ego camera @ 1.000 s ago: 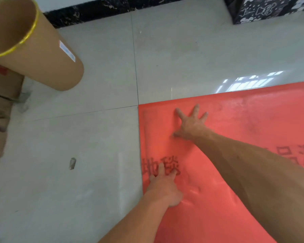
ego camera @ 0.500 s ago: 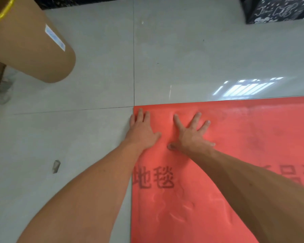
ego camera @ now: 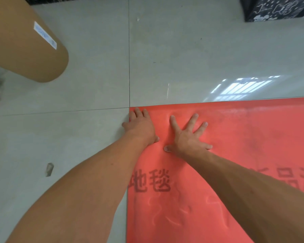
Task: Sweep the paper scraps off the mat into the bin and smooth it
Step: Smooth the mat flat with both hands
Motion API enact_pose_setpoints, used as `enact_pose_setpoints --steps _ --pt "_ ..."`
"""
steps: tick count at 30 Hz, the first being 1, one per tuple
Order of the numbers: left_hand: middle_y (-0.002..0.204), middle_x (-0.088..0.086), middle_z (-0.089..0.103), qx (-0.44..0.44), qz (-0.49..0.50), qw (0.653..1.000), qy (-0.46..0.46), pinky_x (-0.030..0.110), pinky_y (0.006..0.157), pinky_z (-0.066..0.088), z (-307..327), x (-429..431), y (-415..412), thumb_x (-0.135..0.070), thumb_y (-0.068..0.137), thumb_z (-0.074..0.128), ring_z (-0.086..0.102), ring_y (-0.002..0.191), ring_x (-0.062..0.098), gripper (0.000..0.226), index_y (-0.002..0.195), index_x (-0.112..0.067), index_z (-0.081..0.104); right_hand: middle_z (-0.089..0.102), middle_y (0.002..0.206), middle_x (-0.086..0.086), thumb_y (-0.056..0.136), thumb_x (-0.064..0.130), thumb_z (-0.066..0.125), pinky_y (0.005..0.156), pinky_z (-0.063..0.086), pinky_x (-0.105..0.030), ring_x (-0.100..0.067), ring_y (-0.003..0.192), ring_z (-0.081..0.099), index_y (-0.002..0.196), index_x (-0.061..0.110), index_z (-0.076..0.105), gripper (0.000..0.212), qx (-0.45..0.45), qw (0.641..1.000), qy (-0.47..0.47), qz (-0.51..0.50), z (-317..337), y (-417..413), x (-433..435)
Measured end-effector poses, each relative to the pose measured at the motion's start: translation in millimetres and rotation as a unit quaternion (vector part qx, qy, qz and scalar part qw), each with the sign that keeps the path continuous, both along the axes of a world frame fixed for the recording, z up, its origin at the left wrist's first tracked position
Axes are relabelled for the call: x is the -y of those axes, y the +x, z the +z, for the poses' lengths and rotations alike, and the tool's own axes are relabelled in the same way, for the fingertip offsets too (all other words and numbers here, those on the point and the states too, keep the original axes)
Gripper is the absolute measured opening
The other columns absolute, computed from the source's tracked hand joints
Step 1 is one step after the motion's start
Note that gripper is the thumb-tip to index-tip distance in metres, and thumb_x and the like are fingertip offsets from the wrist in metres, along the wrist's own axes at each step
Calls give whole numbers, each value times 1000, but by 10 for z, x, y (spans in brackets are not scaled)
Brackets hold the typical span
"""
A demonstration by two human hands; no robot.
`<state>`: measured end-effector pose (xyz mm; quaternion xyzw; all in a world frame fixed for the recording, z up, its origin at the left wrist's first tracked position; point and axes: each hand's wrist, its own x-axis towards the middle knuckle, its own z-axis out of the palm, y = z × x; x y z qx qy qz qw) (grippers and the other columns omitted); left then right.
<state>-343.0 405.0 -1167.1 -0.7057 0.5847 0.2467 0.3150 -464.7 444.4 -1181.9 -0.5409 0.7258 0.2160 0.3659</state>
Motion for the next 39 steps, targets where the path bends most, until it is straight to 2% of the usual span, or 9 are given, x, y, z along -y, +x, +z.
enact_pose_setpoints --steps 4,9,13,18,20,25,30,33,39 --pt "162 13 -18 -39 22 999 4 44 118 18 -18 -20 14 -51 76 76 -10 151 31 126 154 -11 -14 -44 148 -10 72 57 76 91 21 -83 -48 138 -29 139 61 -18 116 -4 1000 -2 6 -12 -3 6" --pt "160 19 -20 -36 16 999 14 43 120 7 -46 11 10 -50 78 75 -11 149 36 127 153 -8 -18 -34 152 -20 73 64 69 98 6 -81 -56 138 -18 146 48 -15 113 -15 996 -35 77 30 -59 5" --pt "160 22 -21 -35 16 999 19 43 120 5 -67 29 -3 -48 78 75 -12 149 38 127 152 -9 -21 -27 157 -11 73 72 60 100 2 -80 -39 142 -27 150 36 -17 115 9 972 -131 194 3 -103 52" --pt "158 28 -18 -34 -8 999 18 44 122 2 -109 29 19 -46 78 75 -13 148 40 128 151 -5 -22 -9 163 5 75 68 62 110 4 -70 -22 149 -14 154 20 -3 113 107 951 -138 255 -17 -7 373" --pt "158 27 -19 -41 -1 999 14 43 122 1 -102 20 29 -46 79 74 -13 148 40 126 151 -6 -21 -6 162 9 73 68 65 111 3 -68 -19 149 -10 155 22 1 114 114 948 -125 268 -61 -13 423" --pt "159 22 -22 -59 17 998 11 43 121 4 -117 3 50 -51 75 77 -14 149 38 131 152 -10 -21 -11 162 11 73 67 66 112 0 -67 -17 148 -13 154 25 -7 117 95 941 -139 293 -164 -42 372" --pt "160 17 -23 -66 32 997 -1 43 121 9 -159 -7 77 -52 72 78 -13 149 35 133 153 -14 -20 -4 162 14 85 70 45 115 2 -59 -11 149 -7 155 25 1 93 131 935 -162 286 -186 -191 426" --pt "160 18 -24 -61 26 998 -3 43 120 8 -173 -8 85 -49 75 78 -12 149 35 130 153 -14 -20 1 162 15 91 68 32 115 1 -61 -8 148 -2 155 27 6 80 138 932 -166 291 -184 -359 480" --pt "159 18 -25 -48 18 999 4 45 120 9 -157 1 57 -50 76 76 -12 149 35 129 153 -15 -21 1 162 17 92 70 20 117 -1 -56 -7 148 -3 155 30 7 75 150 939 -154 270 -199 -764 504"
